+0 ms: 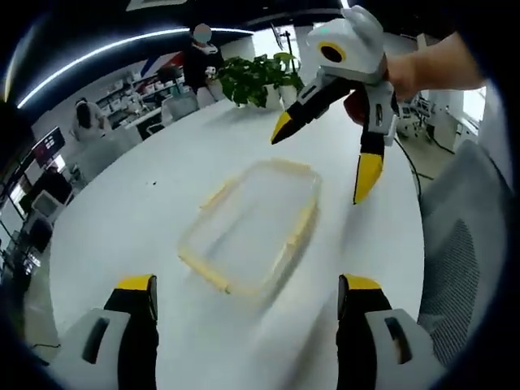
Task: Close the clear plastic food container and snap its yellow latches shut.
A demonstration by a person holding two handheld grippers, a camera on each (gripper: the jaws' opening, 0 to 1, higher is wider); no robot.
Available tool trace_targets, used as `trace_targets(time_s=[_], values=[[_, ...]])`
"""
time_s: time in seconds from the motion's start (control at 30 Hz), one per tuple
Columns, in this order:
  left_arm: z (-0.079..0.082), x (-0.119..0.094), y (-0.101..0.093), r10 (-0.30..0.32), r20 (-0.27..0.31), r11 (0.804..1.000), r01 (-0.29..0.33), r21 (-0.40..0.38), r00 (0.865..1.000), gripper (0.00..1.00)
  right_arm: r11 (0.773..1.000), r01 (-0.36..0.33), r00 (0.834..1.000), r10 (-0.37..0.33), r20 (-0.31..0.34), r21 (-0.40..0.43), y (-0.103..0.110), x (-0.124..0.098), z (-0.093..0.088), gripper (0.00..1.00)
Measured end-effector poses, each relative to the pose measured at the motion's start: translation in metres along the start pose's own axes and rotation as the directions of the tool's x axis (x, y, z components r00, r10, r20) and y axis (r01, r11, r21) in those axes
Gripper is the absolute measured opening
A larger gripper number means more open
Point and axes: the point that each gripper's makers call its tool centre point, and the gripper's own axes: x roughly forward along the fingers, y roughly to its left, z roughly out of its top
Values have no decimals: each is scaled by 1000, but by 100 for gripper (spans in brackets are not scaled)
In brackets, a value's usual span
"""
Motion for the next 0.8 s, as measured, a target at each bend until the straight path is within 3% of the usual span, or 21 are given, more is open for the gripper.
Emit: trace_targets(time_s=[0.23,0.5,0.8], values=[[2,-13,1,38,55,996,-34,-80,998,92,999,37,998,-37,41,13,7,-9,-4,88],[-11,-20,-10,51,41,994,-47,-96,998,90,997,56,997,-58,43,51,17,-20,-21,85],[-20,-31,-23,42,51,992,-36,-123,998,90,992,98,990,-105,93,75,24,-38,-31,83]])
